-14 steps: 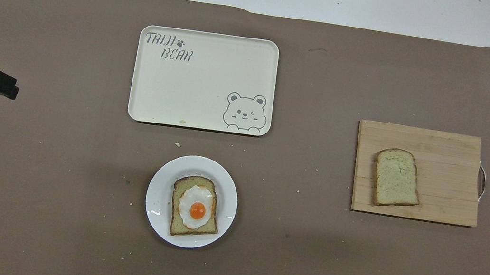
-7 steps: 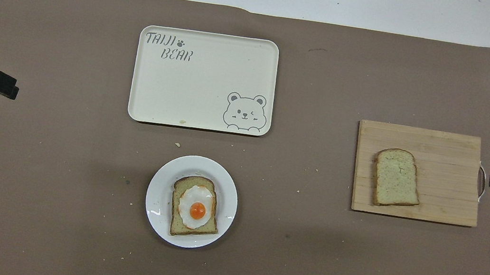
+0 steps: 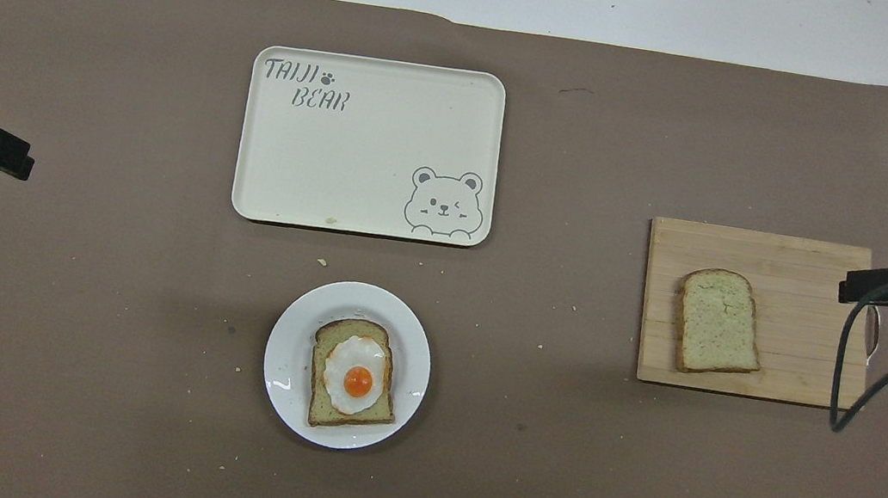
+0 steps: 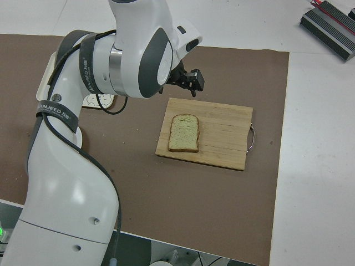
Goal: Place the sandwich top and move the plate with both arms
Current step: 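Reach the right gripper to the bread slice on the cutting board and grasp it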
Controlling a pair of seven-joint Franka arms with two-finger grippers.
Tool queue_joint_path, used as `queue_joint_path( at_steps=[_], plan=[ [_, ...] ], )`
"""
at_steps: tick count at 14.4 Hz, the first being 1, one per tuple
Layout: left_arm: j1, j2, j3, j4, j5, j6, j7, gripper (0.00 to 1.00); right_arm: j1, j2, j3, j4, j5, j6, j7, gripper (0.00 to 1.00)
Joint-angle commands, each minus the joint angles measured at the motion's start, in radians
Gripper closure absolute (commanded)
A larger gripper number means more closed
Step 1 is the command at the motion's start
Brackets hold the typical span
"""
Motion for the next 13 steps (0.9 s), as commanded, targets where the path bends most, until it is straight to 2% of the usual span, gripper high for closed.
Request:
queue_joint_path(
  at_steps=[1,5,13],
  plan=[
    [0.002,-0.008,0.000,-0.010,0.008,-0.001,0.010,0.00,-0.039,0.021,0.005,-0.081,0.039,0.094,-0.085,0.00],
    [0.002,-0.008,0.000,-0.010,0.010,-0.001,0.010,0.00,-0.066,0.109,0.006,-0.150,0.127,0.203,-0.181,0.00],
    [0.002,-0.008,0.001,-0.010,0.010,-0.001,0.010,0.00,-0.066,0.178,0.006,-0.300,0.146,0.398,-0.243,0.00]
  ],
)
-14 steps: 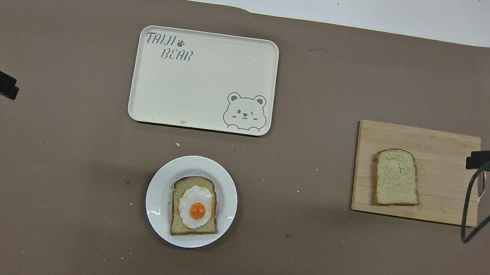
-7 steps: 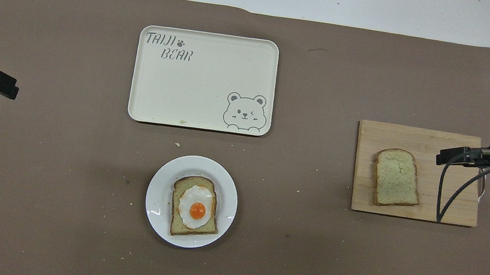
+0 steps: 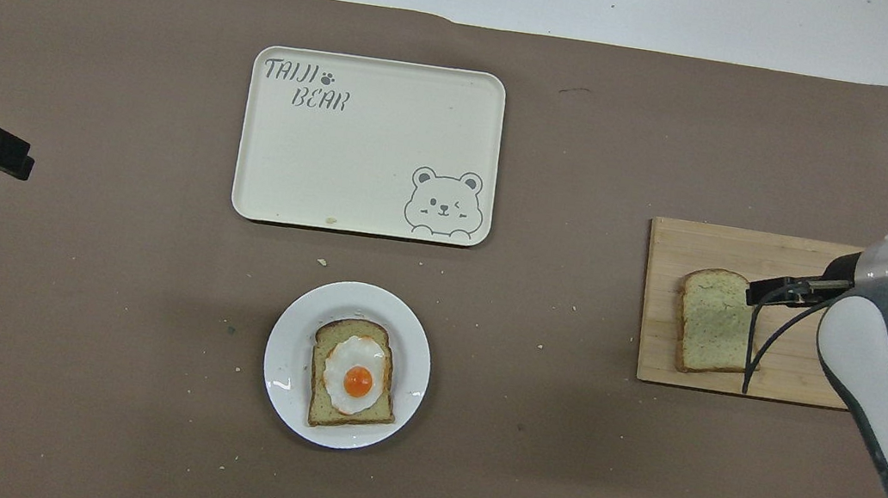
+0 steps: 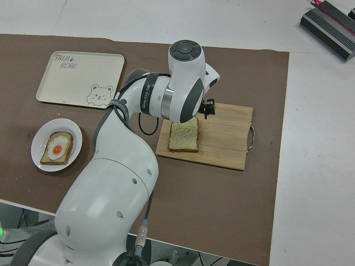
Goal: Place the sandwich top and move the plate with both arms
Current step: 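Reach the right gripper to the bread slice on the cutting board and grasp it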
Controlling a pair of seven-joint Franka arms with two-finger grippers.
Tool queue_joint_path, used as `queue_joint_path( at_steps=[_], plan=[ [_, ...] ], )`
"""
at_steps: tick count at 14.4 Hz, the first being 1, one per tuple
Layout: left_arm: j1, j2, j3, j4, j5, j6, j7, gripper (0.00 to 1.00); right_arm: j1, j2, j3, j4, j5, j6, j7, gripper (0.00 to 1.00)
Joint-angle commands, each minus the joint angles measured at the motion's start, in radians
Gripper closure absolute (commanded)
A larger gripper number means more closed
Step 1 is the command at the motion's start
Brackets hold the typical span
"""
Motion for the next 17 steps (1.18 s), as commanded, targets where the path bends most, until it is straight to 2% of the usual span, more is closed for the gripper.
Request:
queue_joint_path(
  at_steps=[1,2,8,9,13,15,17],
  plan=[
    [0.002,-0.008,0.001,-0.010,0.008,-0.001,0.010,0.00,-0.016,0.016,0.007,-0.038,0.077,0.040,-0.058,0.00],
    [0.002,-0.008,0.001,-0.010,0.008,-0.001,0.010,0.00,-0.018,0.028,0.005,-0.043,0.117,0.048,-0.106,0.00],
    [0.002,-0.009,0.001,-0.010,0.010,-0.001,0.010,0.00,-0.073,0.095,0.007,-0.055,0.152,0.099,-0.216,0.00],
    [0.002,-0.008,0.000,-0.010,0.010,-0.001,0.010,0.00,-0.071,0.095,0.007,-0.057,0.167,0.097,-0.220,0.09],
    [0.002,-0.008,0.000,-0.010,0.008,-0.001,0.010,0.00,-0.070,0.095,0.007,-0.058,0.169,0.096,-0.220,0.56],
    [0.002,-0.008,0.000,-0.010,0.008,-0.001,0.010,0.00,-0.071,0.097,0.007,-0.067,0.169,0.097,-0.220,0.70],
    [0.002,-0.008,0.000,-0.010,0.010,-0.001,0.010,0.00,-0.073,0.097,0.007,-0.068,0.175,0.096,-0.201,1.00]
  ],
)
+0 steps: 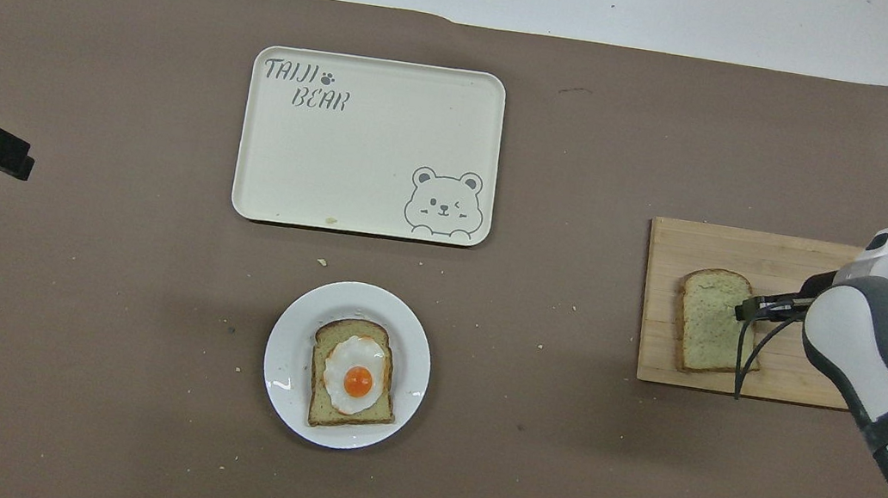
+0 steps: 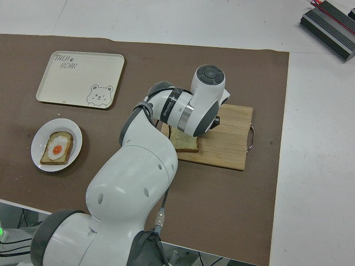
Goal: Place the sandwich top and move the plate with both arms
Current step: 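Reach the right gripper to the bread slice on the cutting board and grasp it, then lift the bread slice with the right gripper and carry it over the plate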
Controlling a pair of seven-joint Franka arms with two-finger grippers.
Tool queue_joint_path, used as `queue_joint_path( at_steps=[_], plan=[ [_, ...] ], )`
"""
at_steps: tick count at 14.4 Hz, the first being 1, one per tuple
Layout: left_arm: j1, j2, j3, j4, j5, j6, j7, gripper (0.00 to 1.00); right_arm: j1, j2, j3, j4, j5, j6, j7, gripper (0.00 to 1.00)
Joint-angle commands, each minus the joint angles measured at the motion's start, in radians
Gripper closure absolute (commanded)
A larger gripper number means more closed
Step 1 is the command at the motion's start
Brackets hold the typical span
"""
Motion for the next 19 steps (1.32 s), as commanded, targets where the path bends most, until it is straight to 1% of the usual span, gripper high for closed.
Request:
queue_joint_path(
  at_steps=[1,7,9,12,17,19],
  plan=[
    [0.002,-0.008,0.001,-0.010,0.010,-0.001,0.010,0.00,-0.015,-0.008,0.006,-0.023,0.043,0.019,0.014,1.00],
    [0.002,-0.008,0.001,-0.010,0.008,-0.001,0.010,0.00,-0.016,-0.003,0.007,-0.007,0.043,0.003,0.025,1.00],
    [0.002,-0.008,0.001,-0.010,0.010,-0.001,0.010,0.00,-0.013,-0.019,0.006,0.016,0.045,-0.017,0.028,1.00],
    [0.002,-0.008,0.000,-0.010,0.008,-0.001,0.010,0.00,-0.013,-0.045,0.006,0.077,0.046,-0.126,0.034,1.00],
    [0.002,-0.008,0.001,-0.010,0.008,-0.001,0.010,0.00,-0.003,-0.105,0.013,0.154,0.045,-0.307,0.141,1.00],
    [0.002,-0.009,0.000,-0.010,0.008,-0.001,0.010,0.00,-0.004,-0.120,0.018,0.181,0.048,-0.377,0.154,1.00]
  ],
)
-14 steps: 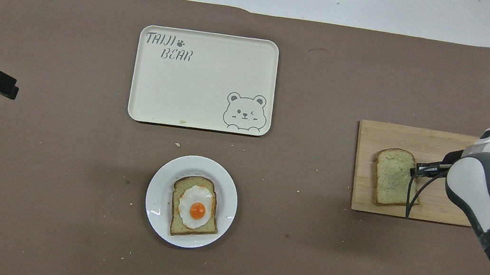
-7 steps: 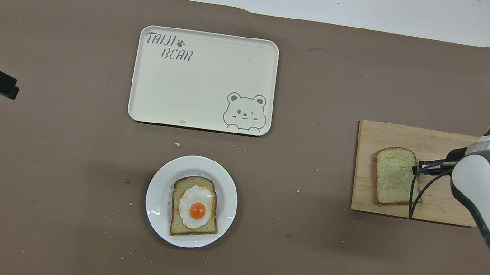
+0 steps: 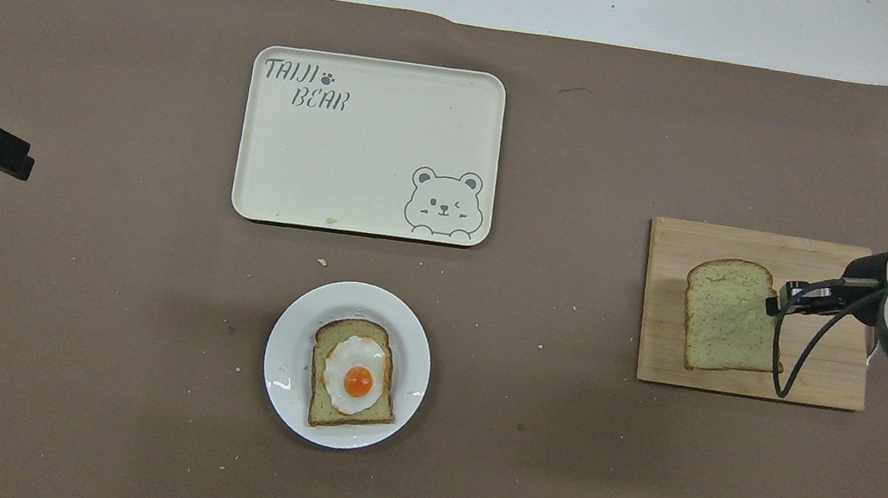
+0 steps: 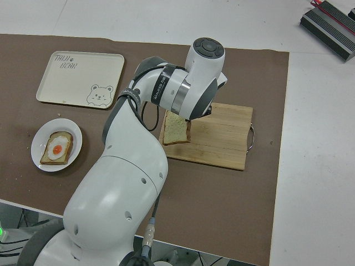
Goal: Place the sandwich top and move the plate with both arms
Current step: 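Lift the bread slice with the right gripper and carry it over the plate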
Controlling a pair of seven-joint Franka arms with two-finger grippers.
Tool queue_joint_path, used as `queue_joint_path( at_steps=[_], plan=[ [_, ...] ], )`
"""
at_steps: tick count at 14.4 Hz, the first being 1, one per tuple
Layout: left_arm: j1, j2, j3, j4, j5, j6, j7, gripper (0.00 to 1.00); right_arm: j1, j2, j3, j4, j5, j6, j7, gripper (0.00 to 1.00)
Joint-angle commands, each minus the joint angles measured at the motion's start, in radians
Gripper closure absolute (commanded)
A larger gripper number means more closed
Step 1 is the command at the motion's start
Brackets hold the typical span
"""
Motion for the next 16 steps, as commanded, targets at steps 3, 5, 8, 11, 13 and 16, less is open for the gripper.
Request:
queue_joint_path(
  at_steps=[3,5,8,11,13,16],
  plan=[
    [0.002,-0.009,0.001,-0.010,0.010,-0.001,0.010,0.00,-0.007,-0.038,0.011,0.047,0.079,-0.152,0.033,1.00],
    [0.002,-0.008,0.001,-0.010,0.008,-0.001,0.010,0.00,0.012,-0.049,0.014,0.046,0.105,-0.188,0.076,1.00],
    [0.002,-0.008,0.000,-0.010,0.010,-0.001,0.010,0.00,0.093,-0.058,0.014,0.034,0.162,-0.200,0.151,1.00],
    [0.002,-0.008,0.000,-0.010,0.008,-0.001,0.010,0.00,0.205,-0.064,0.014,0.023,0.188,-0.182,0.271,1.00],
    [0.002,-0.008,0.001,-0.010,0.008,-0.001,0.010,0.00,0.266,-0.066,0.014,0.021,0.228,-0.147,0.319,1.00],
    [0.002,-0.008,0.000,-0.010,0.008,-0.001,0.010,0.00,0.381,-0.072,0.014,0.001,0.268,-0.073,0.433,1.00]
  ],
)
